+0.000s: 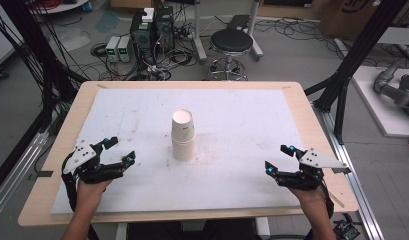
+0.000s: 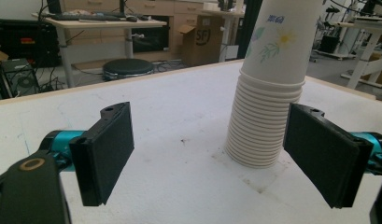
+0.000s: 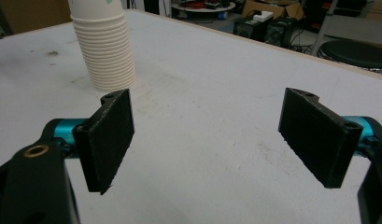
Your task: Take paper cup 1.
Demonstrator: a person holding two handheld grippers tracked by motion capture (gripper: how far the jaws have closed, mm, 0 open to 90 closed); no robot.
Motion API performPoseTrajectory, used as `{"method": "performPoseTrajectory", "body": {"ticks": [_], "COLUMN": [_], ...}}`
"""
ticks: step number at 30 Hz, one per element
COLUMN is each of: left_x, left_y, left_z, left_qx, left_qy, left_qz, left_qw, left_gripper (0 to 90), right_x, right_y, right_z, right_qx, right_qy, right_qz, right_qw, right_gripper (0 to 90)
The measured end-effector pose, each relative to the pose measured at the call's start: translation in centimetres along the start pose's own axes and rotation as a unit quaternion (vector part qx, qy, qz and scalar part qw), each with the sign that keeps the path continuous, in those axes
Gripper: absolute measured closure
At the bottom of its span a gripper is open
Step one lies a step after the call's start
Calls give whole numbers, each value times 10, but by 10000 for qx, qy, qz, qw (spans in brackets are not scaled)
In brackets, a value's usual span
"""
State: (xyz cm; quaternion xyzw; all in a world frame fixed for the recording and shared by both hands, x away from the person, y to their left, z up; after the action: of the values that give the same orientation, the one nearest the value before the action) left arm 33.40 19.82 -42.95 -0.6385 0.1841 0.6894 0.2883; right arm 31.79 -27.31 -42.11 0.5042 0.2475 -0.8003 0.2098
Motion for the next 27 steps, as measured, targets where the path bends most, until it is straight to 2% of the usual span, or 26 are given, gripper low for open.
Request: {"method": "performPoseTrajectory", "body": {"ticks": [9,15,17,27], "left_x": [-3,-2,-3,-10], "left_y": [5,9,10,17], "left_z": [-6,-7,-6,-6], "left_qx": [142,273,300,363], "left_qy": [77,-37,-4,53], "left_qz": [45,115,156,65], "left_qw": [9999,9996,9994,9993], "left_gripper": [163,163,163,163], "right_x": [3,4,5,5], "right_y": [1,-3,-5,-11], "right_z": [-1,-4,-5,-5], "right_qx": [-69,-88,-87,-127], "right_qy": [-12,-58,-77,-80], "right_qz": [-80,-11,27,33], "right_qw": [9999,9999,9999,9999], "right_gripper": [186,186,186,186]}}
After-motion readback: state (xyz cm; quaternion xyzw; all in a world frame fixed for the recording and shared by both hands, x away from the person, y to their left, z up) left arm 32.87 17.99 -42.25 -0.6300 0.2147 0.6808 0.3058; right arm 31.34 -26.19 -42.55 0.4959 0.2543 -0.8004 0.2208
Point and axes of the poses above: each handheld gripper's, and its own axes: z roughly backward along the jaws, x roughly out of its underside, y roughly to its right, the point moved 8 cm from there along -z, roughly forward along the jaws, and after that the axes turned 12 degrees about -z, right-handed, at the moved point
